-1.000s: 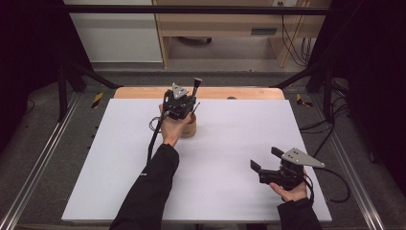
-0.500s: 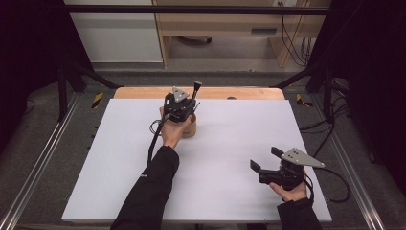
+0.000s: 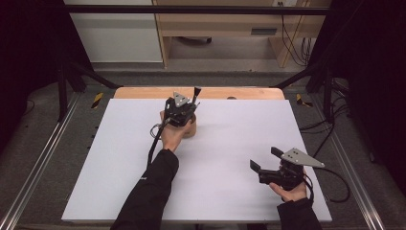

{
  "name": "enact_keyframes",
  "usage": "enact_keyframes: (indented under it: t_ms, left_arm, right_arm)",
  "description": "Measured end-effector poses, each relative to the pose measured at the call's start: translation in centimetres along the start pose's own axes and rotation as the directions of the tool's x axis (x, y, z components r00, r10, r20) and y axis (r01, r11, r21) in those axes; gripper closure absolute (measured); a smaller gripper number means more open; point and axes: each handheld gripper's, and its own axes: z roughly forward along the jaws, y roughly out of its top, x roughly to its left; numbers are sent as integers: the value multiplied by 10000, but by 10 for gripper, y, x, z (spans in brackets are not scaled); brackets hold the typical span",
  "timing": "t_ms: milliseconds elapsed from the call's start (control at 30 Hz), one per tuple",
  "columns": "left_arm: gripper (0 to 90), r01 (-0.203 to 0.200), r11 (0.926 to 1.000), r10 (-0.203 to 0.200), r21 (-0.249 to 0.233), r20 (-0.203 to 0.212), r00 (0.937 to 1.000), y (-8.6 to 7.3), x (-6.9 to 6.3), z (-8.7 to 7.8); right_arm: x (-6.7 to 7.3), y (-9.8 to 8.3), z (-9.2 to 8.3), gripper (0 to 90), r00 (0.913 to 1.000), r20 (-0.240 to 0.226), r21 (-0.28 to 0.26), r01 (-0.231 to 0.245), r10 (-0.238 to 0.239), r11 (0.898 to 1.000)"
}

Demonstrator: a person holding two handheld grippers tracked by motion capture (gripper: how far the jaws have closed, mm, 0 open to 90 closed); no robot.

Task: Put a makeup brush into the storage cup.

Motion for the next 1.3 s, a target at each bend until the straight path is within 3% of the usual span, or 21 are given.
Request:
enact_keyframes:
  t_ms: [900,1067,1300]
  left_arm:
    - [773,-193,9979,192,620,18,9998,-19,2,1]
    - [713,-217,9992,212,344,148,9997,-16,4,-10]
    - [594,-54,10000,56,-32,671,9977,-11,11,-33]
  right_arm:
    - [3,1,1,69,10000,-34,-30,48,-49,10000]
    - [3,1,1,69,9999,-50,-57,87,-87,9999]
    - [3,2,0,69,10000,-14,-83,24,-24,10000]
